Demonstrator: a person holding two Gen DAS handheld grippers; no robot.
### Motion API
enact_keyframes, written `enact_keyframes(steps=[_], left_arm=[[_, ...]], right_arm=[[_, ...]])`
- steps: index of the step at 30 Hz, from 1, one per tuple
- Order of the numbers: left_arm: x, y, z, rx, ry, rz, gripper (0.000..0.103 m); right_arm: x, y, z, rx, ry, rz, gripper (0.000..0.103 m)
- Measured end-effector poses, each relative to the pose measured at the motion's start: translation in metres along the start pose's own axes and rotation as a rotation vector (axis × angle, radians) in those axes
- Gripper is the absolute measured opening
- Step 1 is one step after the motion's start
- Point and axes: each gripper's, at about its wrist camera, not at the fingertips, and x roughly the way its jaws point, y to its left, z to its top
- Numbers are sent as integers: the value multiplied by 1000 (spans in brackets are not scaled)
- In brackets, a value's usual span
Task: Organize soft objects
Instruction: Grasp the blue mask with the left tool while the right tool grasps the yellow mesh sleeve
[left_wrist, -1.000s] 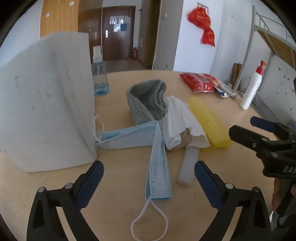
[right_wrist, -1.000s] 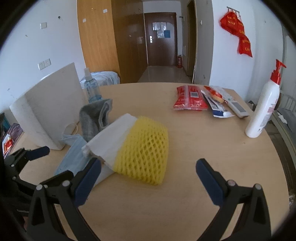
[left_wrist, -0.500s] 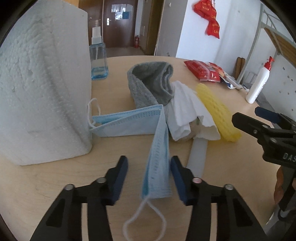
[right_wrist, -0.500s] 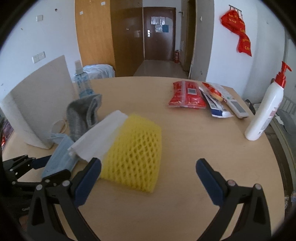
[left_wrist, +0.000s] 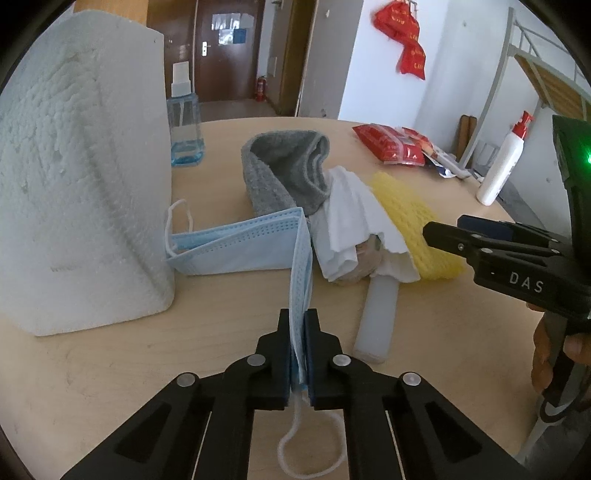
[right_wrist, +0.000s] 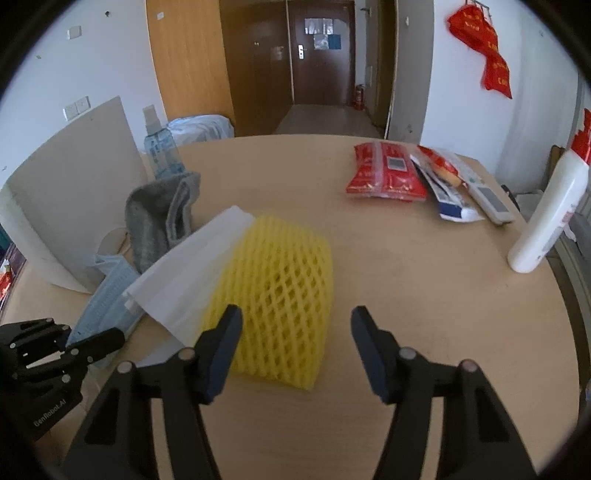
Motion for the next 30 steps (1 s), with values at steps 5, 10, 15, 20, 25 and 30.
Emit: enact_keyframes(steps=[5, 10, 15, 20, 25, 30], left_arm=[[-1, -1, 0, 4, -6, -10, 6], [-1, -1, -1, 11, -11, -13, 6], [-3, -1, 0, 9, -18, -20, 4], [-9, 2, 0, 1, -50, -23, 3], [-19, 3, 1, 2, -86, -17, 3], [-35, 5, 3, 7, -127, -6, 3]], right_arm=[[5, 4, 4, -12, 10, 1, 66], [14, 8, 4, -39, 50, 13, 62], [17, 7, 5, -28, 72, 41, 27], [15, 1, 3, 1, 73, 63, 12], [-1, -1, 1, 27, 20, 68, 11], [-23, 0, 1, 30, -33, 70, 11]])
